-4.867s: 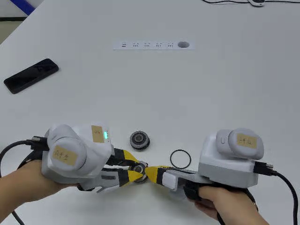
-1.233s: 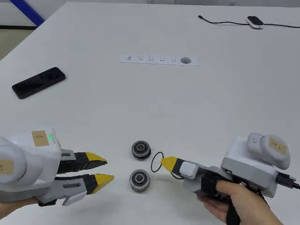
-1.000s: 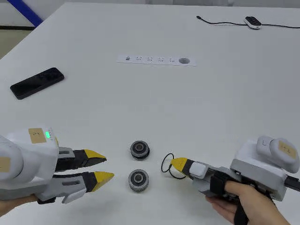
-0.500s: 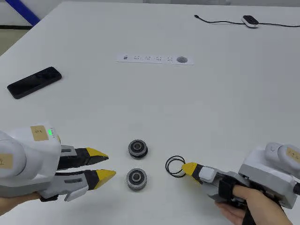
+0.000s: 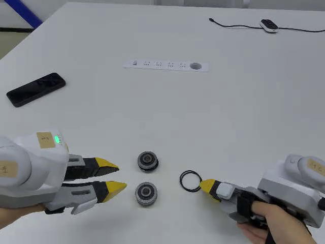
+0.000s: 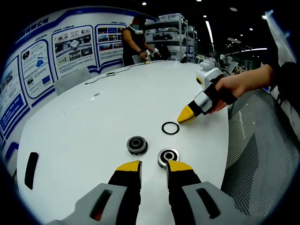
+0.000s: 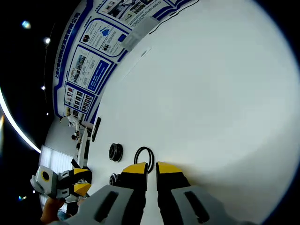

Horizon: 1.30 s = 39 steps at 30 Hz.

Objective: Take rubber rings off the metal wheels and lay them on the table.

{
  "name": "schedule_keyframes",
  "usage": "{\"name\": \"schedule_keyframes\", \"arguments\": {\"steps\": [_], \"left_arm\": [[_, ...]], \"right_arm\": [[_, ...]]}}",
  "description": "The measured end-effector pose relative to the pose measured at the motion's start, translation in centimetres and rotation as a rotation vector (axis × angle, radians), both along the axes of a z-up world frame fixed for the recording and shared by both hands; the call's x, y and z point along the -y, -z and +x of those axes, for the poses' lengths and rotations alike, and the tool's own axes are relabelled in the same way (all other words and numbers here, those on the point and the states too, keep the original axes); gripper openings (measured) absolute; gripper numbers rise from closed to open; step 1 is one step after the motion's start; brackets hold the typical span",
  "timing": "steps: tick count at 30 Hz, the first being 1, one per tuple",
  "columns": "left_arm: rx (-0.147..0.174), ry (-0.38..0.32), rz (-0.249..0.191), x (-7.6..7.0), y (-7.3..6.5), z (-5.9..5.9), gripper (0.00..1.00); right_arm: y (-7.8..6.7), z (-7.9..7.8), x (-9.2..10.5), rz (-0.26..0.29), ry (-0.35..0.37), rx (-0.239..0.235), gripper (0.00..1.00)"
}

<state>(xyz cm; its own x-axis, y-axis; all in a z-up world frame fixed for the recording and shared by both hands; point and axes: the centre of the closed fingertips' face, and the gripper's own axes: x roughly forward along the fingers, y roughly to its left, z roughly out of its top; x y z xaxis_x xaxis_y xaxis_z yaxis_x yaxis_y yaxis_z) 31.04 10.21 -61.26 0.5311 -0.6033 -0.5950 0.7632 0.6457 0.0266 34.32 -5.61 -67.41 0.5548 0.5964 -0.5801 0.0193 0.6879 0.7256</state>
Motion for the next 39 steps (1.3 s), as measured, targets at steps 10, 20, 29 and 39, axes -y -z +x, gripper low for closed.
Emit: {"name": "schedule_keyframes", "arguments": {"steps": [10,20,29,39], "left_arm": [[-0.002,0.029,0.023,0.0,0.4,1.6,0.22],[-0.013,0.065,0.042,0.9,1.2,3.9,0.21],[-0.029,0.097,0.048,2.4,1.9,6.4,0.2],[-0.051,0.124,0.059,3.5,3.0,6.9,0.18]], "right_arm": [[-1.8,1.4,-0.2,0.084,0.02,0.067,0.1],[-2.8,1.7,-2.4,0.134,-0.036,0.085,0.11],[-3.2,1.4,-3.6,0.129,-0.112,0.103,0.11],[-3.5,2.4,-3.1,0.152,-0.073,0.096,0.11]]}}
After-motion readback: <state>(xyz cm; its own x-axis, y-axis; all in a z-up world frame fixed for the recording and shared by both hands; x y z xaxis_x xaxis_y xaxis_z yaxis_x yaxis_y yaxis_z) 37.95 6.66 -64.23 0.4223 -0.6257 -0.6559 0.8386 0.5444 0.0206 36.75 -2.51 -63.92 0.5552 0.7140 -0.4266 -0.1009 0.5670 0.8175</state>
